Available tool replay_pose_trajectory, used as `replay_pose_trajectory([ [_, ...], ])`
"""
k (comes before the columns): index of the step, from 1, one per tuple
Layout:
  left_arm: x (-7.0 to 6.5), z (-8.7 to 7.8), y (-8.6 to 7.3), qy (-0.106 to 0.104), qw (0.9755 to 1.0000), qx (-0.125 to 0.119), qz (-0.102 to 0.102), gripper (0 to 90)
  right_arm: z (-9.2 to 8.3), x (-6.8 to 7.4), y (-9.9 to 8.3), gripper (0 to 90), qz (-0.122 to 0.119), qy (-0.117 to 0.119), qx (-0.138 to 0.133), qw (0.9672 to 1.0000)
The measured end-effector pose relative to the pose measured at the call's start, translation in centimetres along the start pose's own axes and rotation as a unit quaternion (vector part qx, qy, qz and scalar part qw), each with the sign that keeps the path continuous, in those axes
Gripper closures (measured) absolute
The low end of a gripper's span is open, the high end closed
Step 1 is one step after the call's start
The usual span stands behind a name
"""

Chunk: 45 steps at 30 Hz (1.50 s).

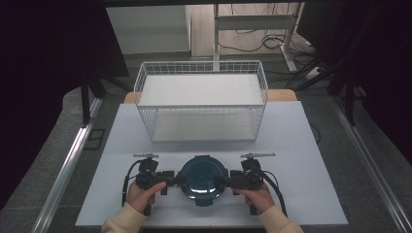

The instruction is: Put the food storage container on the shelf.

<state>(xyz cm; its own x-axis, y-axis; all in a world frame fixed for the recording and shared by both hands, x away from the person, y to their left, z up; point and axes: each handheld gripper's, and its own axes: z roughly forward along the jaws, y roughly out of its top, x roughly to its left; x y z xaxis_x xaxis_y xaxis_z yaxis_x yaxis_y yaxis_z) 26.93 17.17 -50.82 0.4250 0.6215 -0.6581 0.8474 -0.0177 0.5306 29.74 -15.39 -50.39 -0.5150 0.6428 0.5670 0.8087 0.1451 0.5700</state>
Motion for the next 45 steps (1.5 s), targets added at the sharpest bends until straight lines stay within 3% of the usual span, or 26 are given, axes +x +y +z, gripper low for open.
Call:
replay_pose_trajectory([
  [2, 0.2, 0.4, -0.3, -0.021, 0.9996, 0.006, -0.015, 16.0, 0.2, 0.1, -0.1, 10.8, 0.004, 0.005, 0.003, 1.0000],
  [6, 0.5, 1.0, -0.6, -0.025, 0.9992, 0.012, -0.028, 16.1, 0.5, 0.1, -0.2, 10.9, 0.012, 0.015, 0.008, 0.9998],
  [9, 0.7, 1.4, -0.8, -0.048, 0.9977, 0.019, -0.044, 16.5, 0.8, 0.0, -0.4, 11.0, 0.021, 0.018, 0.014, 0.9995],
  [14, 0.9, 2.0, -0.9, -0.069, 0.9953, 0.027, -0.063, 20.2, 1.2, 0.0, -0.6, 14.3, 0.029, 0.026, 0.022, 0.9990],
  [15, 0.7, 2.0, -1.0, -0.053, 0.9965, 0.026, -0.060, 23.0, 1.2, 0.2, -0.7, 17.0, 0.028, 0.031, 0.024, 0.9988],
  [16, 0.7, 2.0, -1.0, -0.049, 0.9969, 0.025, -0.057, 26.0, 1.2, 0.2, -0.6, 17.6, 0.027, 0.030, 0.024, 0.9989],
  [23, 0.5, 1.8, -1.1, -0.044, 0.9962, 0.022, -0.072, 28.8, 0.7, -0.4, -0.6, 26.3, 0.062, 0.043, 0.018, 0.9970],
  [31, -0.6, 1.0, -1.4, -0.031, 0.9979, 0.009, -0.057, 35.3, -0.3, -0.1, -1.0, 33.2, 0.069, 0.045, 0.002, 0.9966],
  [38, -1.3, 0.6, -1.6, -0.023, 0.9986, -0.001, -0.047, 38.1, -1.0, 0.2, -1.6, 36.1, 0.060, 0.047, -0.016, 0.9969],
  [45, -2.0, 0.1, -1.5, -0.017, 0.9992, -0.016, -0.033, 41.7, -1.5, 0.8, -1.4, 38.1, 0.023, 0.037, -0.036, 0.9984],
])
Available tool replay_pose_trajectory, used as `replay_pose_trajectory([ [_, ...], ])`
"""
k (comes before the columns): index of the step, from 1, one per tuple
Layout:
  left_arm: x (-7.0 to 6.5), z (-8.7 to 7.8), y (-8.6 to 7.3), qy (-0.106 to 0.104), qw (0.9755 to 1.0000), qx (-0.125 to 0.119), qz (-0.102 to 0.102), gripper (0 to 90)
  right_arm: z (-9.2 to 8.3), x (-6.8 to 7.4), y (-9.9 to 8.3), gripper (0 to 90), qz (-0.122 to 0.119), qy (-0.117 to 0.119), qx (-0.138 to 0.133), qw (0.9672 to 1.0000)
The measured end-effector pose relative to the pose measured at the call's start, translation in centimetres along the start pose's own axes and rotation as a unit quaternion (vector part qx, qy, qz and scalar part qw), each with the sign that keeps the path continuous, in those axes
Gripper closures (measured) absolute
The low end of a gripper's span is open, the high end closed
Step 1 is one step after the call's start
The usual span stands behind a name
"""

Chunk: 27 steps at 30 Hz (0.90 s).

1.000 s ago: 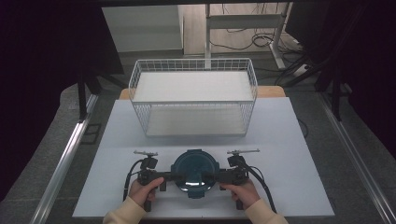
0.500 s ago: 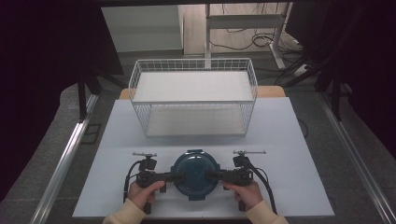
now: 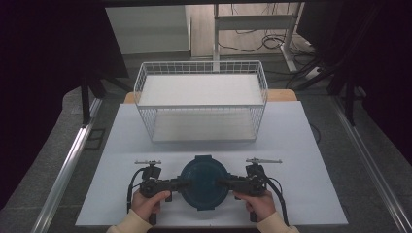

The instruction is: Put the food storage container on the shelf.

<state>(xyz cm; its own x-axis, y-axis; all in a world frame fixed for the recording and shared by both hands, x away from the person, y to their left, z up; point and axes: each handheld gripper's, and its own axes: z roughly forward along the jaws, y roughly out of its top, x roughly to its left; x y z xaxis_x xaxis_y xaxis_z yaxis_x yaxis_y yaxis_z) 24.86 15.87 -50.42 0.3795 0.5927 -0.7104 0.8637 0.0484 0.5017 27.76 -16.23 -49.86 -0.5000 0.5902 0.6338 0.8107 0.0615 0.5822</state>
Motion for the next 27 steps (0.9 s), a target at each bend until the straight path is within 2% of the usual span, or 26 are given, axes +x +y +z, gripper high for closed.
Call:
replay_pose_trajectory([
  [5, -0.3, -0.2, 0.0, 0.001, 1.0000, -0.003, 0.005, 41.7, -0.1, 0.2, 0.0, 38.1, -0.002, 0.002, -0.004, 1.0000],
  [11, -1.9, -1.4, 0.5, 0.007, 0.9988, -0.022, 0.043, 41.8, -1.1, 1.5, 0.6, 38.2, -0.040, 0.005, -0.022, 0.9989],
  [19, -3.0, -2.2, 1.3, 0.009, 0.9972, -0.034, 0.067, 41.9, -1.9, 2.6, 1.4, 38.1, -0.070, 0.007, -0.044, 0.9966],
  [25, -3.6, -2.5, 1.9, 0.015, 0.9956, -0.037, 0.085, 41.9, -2.2, 2.8, 1.9, 38.1, -0.076, 0.009, -0.046, 0.9960],
  [27, -3.6, -2.6, 2.0, 0.015, 0.9955, -0.038, 0.085, 41.9, -2.2, 2.9, 2.1, 38.1, -0.077, 0.010, -0.046, 0.9959],
])
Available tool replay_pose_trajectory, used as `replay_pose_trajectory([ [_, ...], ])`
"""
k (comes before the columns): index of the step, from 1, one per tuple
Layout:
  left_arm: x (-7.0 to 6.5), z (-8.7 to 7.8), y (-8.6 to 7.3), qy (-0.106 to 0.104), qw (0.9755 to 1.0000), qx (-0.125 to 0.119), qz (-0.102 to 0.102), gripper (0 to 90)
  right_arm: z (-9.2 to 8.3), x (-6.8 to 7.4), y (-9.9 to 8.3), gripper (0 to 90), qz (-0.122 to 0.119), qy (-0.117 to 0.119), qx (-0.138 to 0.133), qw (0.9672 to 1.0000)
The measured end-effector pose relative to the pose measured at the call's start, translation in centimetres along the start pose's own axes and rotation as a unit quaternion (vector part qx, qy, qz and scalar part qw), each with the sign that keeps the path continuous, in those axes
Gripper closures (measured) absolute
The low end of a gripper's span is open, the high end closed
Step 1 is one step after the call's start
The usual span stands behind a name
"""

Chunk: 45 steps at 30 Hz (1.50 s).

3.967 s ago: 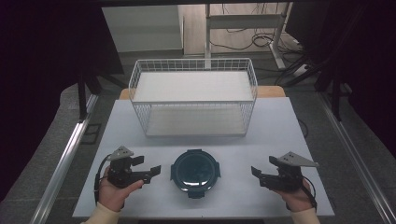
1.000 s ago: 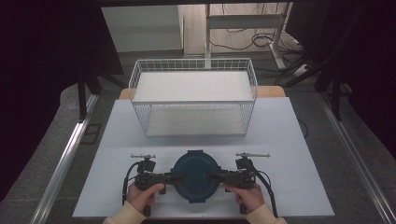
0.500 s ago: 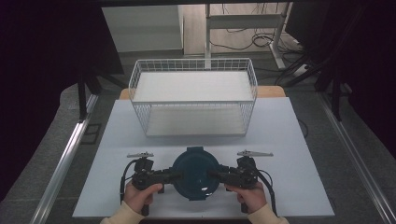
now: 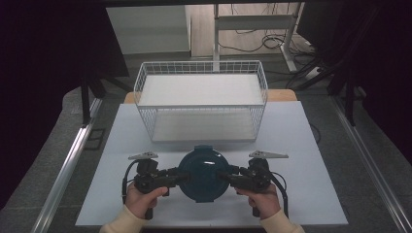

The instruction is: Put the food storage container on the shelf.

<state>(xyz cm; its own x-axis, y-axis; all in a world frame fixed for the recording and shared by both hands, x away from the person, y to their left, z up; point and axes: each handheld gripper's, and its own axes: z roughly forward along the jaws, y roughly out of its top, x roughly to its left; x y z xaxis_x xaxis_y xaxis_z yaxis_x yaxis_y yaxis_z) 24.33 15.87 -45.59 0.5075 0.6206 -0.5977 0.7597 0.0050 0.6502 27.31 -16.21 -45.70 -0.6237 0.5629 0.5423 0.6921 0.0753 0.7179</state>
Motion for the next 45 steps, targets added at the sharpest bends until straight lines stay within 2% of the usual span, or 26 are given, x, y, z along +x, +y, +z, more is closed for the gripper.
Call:
replay_pose_trajectory([
  [12, -0.5, -1.1, 2.1, -0.001, 0.9997, -0.015, 0.021, 42.0, -0.1, 0.9, 2.3, 38.2, -0.031, -0.001, -0.008, 0.9995],
  [19, -0.8, -1.5, 4.0, -0.002, 0.9990, -0.023, 0.037, 42.6, -0.4, 1.1, 4.5, 38.2, -0.045, 0.002, -0.013, 0.9989],
  [25, -1.0, -1.7, 5.5, -0.010, 0.9983, -0.031, 0.048, 42.7, -1.0, 1.7, 6.3, 38.2, -0.057, -0.007, -0.021, 0.9982],
  [34, -2.1, -2.6, 8.5, -0.009, 0.9969, -0.040, 0.067, 42.8, -1.8, 2.4, 8.8, 38.2, -0.072, -0.008, -0.039, 0.9966],
  [45, -2.2, -3.2, 10.9, -0.008, 0.9964, -0.044, 0.073, 43.3, -1.7, 2.4, 11.3, 38.2, -0.077, -0.002, -0.045, 0.9960],
])
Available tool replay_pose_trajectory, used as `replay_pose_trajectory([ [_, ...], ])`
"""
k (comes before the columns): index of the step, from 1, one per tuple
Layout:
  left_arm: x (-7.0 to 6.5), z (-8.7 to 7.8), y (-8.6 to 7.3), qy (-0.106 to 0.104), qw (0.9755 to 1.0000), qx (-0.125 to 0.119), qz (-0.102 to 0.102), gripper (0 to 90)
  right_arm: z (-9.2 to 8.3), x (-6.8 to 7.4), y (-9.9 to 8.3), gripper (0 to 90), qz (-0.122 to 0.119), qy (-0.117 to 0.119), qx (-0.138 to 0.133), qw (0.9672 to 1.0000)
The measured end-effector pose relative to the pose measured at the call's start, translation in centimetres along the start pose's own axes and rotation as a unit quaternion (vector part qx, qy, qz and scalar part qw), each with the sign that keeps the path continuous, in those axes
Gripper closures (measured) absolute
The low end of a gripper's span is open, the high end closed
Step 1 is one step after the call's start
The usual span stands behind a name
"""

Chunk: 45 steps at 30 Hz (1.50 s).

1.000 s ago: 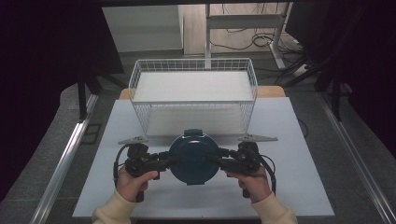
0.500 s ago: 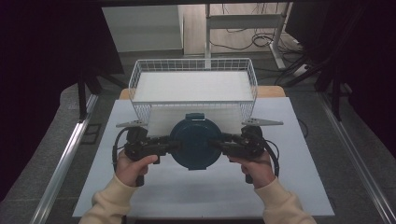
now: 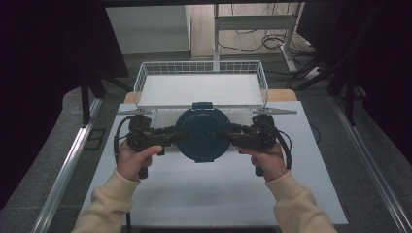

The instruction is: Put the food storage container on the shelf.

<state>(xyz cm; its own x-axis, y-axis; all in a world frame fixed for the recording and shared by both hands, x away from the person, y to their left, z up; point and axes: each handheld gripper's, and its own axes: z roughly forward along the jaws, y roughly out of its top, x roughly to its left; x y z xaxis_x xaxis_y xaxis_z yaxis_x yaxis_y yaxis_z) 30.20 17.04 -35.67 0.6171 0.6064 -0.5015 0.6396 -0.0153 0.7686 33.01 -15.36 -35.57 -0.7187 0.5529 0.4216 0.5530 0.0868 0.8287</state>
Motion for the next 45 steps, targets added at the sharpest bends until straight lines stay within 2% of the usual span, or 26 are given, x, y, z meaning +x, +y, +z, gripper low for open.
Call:
replay_pose_trajectory([
  [16, 0.1, -0.4, 4.3, -0.008, 0.9999, -0.005, 0.014, 43.4, -0.3, 0.2, 4.1, 38.2, -0.015, -0.009, -0.012, 0.9998],
  [28, 0.2, -0.6, 7.0, -0.010, 0.9997, -0.003, 0.023, 43.4, -0.3, 0.1, 6.7, 38.2, -0.015, -0.013, -0.018, 0.9996],
  [34, 0.1, -0.8, 9.3, -0.007, 0.9995, -0.002, 0.032, 43.4, -0.3, 0.0, 8.5, 38.2, -0.016, -0.011, -0.019, 0.9996],
  [41, 0.9, -0.6, 11.3, -0.008, 0.9995, 0.001, 0.029, 43.4, 0.4, -0.8, 10.8, 38.3, -0.013, -0.011, -0.013, 0.9998],
  [42, 1.5, -0.3, 12.0, -0.009, 0.9995, 0.006, 0.028, 43.4, 0.6, -1.0, 11.1, 38.2, -0.010, -0.012, -0.011, 0.9998],
  [45, 2.5, 0.2, 12.8, -0.014, 0.9997, 0.009, 0.017, 43.4, 1.2, -1.7, 11.9, 38.2, -0.003, -0.014, -0.007, 0.9999],
])
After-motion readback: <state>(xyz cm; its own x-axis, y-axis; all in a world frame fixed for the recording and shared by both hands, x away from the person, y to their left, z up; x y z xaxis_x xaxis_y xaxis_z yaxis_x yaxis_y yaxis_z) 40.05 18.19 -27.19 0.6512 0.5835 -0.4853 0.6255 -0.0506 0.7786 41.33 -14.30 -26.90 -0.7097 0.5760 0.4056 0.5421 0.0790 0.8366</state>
